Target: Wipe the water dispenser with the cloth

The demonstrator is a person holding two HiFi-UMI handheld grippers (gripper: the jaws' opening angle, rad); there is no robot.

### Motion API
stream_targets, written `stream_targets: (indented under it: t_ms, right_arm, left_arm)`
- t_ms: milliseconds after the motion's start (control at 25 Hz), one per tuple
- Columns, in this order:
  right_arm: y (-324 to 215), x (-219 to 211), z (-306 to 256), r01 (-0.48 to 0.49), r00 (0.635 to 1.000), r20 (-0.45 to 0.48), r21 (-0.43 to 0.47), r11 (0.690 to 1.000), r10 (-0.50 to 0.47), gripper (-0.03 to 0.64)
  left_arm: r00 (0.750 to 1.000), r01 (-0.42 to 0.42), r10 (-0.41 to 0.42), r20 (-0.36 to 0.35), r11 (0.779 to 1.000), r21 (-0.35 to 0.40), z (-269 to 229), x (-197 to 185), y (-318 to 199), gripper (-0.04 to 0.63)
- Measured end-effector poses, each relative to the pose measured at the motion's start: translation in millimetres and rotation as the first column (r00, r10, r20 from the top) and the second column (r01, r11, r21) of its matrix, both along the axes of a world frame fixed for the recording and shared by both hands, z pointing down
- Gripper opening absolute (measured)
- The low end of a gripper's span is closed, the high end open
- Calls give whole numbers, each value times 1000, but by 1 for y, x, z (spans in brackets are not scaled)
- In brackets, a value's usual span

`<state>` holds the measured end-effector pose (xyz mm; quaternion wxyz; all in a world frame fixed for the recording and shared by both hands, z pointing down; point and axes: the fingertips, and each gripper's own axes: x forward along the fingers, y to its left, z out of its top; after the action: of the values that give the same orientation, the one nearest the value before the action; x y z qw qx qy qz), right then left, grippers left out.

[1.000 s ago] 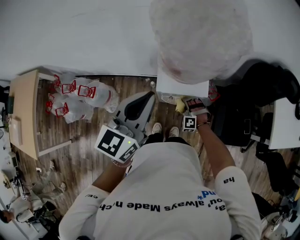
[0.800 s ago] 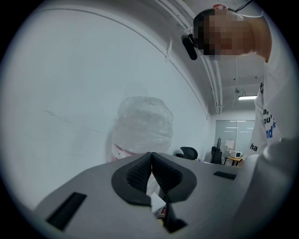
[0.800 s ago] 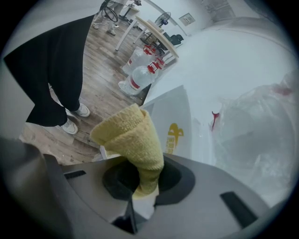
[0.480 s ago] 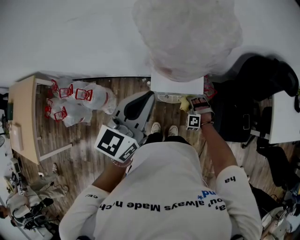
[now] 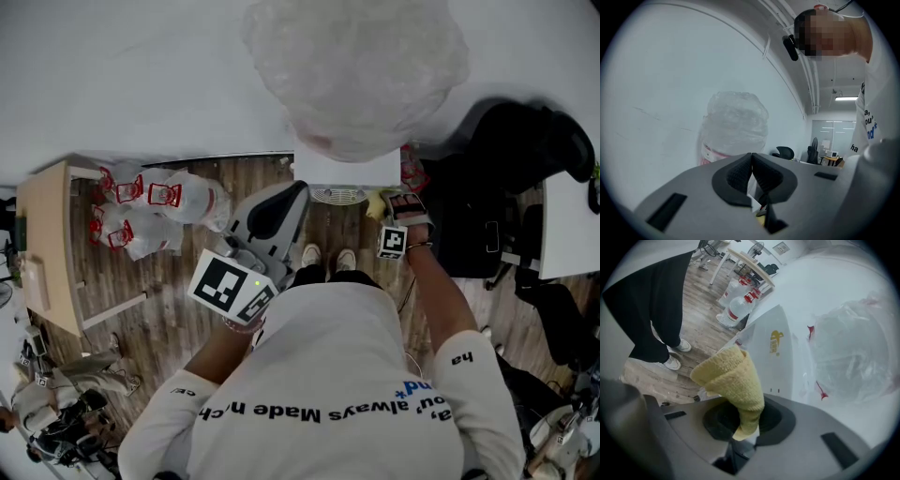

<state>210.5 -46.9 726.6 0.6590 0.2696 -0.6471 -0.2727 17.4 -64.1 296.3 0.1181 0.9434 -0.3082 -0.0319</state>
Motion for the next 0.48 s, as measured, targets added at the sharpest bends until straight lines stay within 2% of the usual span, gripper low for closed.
stream_targets:
  t_ms: [160, 280, 360, 400, 480]
  right_arm:
    - [3, 14, 0, -53, 999, 9, -3, 999, 53, 60]
    - [7, 30, 7, -174, 981, 87, -36, 984, 176, 61]
    - [8, 40, 14, -294, 934, 185, -87, 952, 305, 61]
    - [8, 44, 16, -355, 896, 240, -118, 927, 374, 61]
    - [6, 50, 17, -469, 789, 350, -191, 863, 506, 61]
  left_arm:
    - [1000, -19, 19, 0, 1000, 0, 0, 10, 1, 20]
    - [1000, -30, 30, -3, 1000, 3, -1, 16, 2, 20]
    - [999, -32, 32, -3, 999, 3, -2, 17, 2, 20]
    - [1000, -31, 31, -2, 1000, 3, -2, 17, 2, 20]
    - [1000, -27, 27, 1, 1000, 2, -1, 16, 2, 20]
